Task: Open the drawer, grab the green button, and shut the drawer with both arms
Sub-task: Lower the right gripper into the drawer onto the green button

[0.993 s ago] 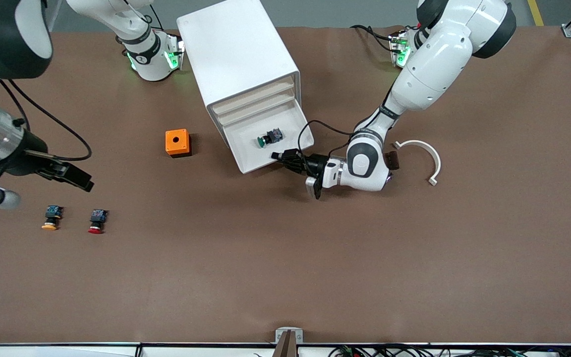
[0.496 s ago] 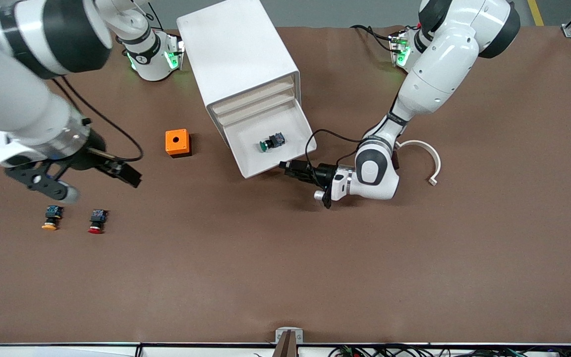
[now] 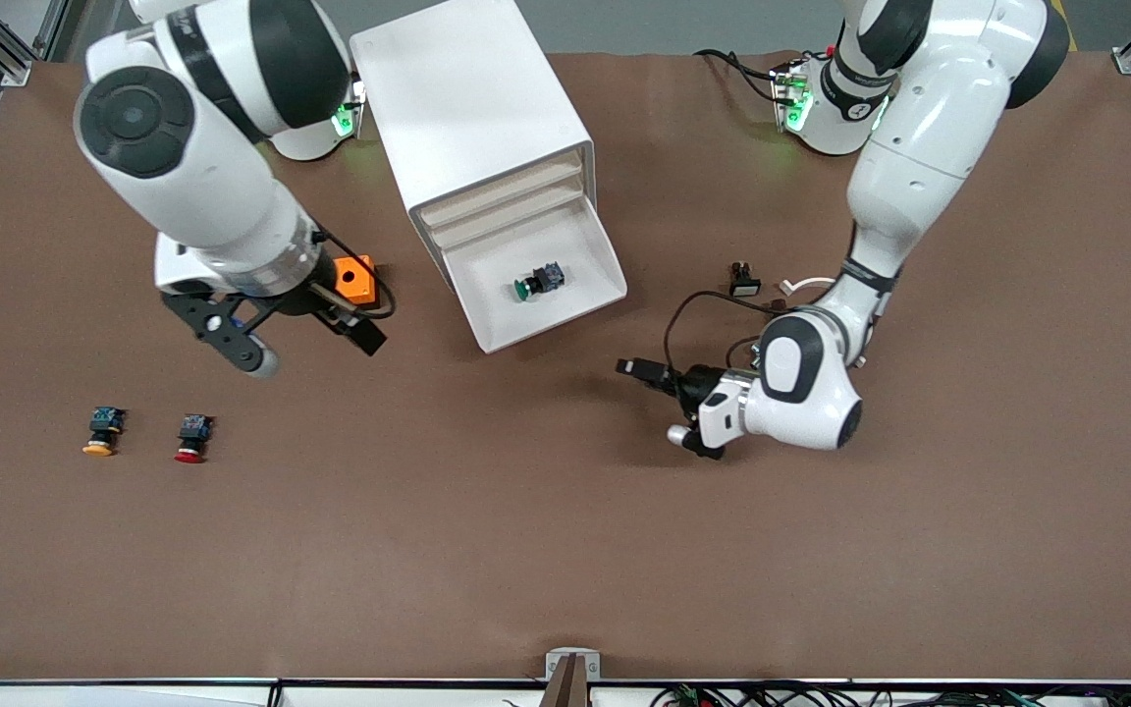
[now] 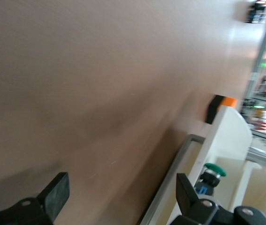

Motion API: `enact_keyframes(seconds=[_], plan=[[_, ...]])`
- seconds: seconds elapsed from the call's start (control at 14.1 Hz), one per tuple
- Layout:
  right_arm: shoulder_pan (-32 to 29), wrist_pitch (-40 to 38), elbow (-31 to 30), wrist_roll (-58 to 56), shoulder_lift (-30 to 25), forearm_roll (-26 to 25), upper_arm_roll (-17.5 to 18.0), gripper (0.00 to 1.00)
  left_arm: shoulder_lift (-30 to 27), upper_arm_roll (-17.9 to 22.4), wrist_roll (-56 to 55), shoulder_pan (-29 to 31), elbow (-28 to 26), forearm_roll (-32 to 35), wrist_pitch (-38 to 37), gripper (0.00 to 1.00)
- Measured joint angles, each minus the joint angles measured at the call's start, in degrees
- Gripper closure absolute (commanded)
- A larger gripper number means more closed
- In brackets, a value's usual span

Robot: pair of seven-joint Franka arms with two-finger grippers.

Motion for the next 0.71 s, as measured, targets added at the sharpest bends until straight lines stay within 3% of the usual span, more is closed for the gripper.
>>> enact_keyframes(seconds=[0.28, 0.71], plan=[[3.7, 1.0, -0.9, 10.7, 3.4, 4.2, 0.0, 0.0, -3.6, -0.1, -13.9, 1.5, 5.3, 18.1, -4.2, 0.0], [10.4, 9.0, -7.7, 23.2, 6.7, 4.7, 0.1, 0.0, -10.3, -0.3, -30.5, -0.2, 6.0, 38.6, -6.9, 0.0]])
